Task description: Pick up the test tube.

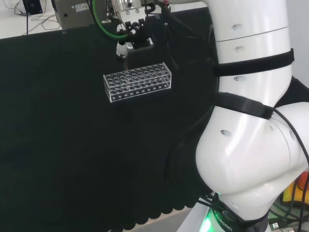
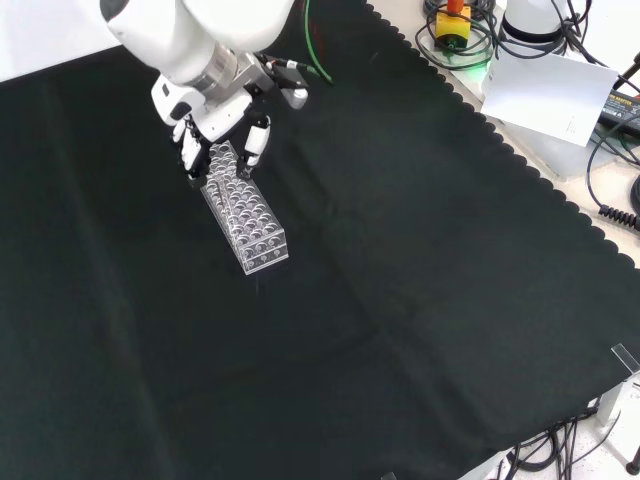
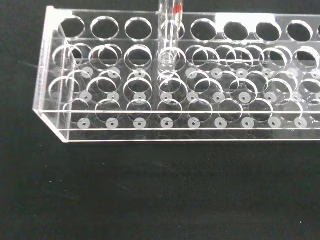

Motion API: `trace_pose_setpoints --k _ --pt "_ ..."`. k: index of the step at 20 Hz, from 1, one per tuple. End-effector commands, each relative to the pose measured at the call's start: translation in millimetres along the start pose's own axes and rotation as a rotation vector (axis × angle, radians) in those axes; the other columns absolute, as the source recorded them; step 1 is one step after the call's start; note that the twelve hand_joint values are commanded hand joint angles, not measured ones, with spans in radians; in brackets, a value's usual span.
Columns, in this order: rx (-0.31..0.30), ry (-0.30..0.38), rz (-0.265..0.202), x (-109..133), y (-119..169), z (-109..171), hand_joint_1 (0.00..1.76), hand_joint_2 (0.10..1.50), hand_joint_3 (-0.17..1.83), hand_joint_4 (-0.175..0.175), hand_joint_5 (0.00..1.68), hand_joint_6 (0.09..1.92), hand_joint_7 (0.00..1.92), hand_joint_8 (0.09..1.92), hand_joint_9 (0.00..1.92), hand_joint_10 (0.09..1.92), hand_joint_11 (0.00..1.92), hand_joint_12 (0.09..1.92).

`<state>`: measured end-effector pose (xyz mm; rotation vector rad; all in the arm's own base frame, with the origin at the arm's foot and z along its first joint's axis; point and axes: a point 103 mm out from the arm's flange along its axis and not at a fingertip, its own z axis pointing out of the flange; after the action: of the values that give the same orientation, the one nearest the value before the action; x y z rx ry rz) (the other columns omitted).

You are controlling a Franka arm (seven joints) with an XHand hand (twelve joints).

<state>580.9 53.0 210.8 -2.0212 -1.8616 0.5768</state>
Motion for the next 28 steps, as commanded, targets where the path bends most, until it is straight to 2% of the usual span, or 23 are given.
trace_pose_setpoints --k 1,6,10,14,19,23,28 --pt "0.037 -0.034 0.032 1.1 10.8 14.5 0.89 1.10 -0.17 -0.157 0.34 0.67 0.56 0.93 0.63 0.82 0.36 1.45" --pt "0.046 -0.024 0.022 -2.1 14.2 18.4 0.90 1.10 -0.17 -0.159 0.35 0.68 0.57 0.94 0.64 0.82 0.37 1.45" --pt "0.023 -0.011 0.019 0.1 16.8 20.3 0.93 1.10 -0.17 -0.170 0.38 0.71 0.65 0.93 0.70 0.80 0.43 1.42" --pt "-0.009 0.041 0.023 2.8 21.5 24.2 0.98 1.10 -0.17 -0.175 0.47 0.76 0.81 0.90 0.86 0.74 0.58 1.34" --pt "-0.022 0.105 0.029 2.5 24.3 23.6 1.03 1.10 -0.17 -0.175 0.58 0.78 0.93 0.88 1.00 0.69 0.70 1.30" --pt "-0.036 0.125 0.035 1.8 26.0 23.0 1.06 1.10 -0.17 -0.175 0.68 0.78 0.99 0.86 1.05 0.67 0.74 1.28" --pt "-0.067 0.114 0.041 6.2 26.5 24.0 1.12 1.10 -0.17 -0.175 0.83 0.74 1.13 0.79 1.16 0.62 0.84 1.24"
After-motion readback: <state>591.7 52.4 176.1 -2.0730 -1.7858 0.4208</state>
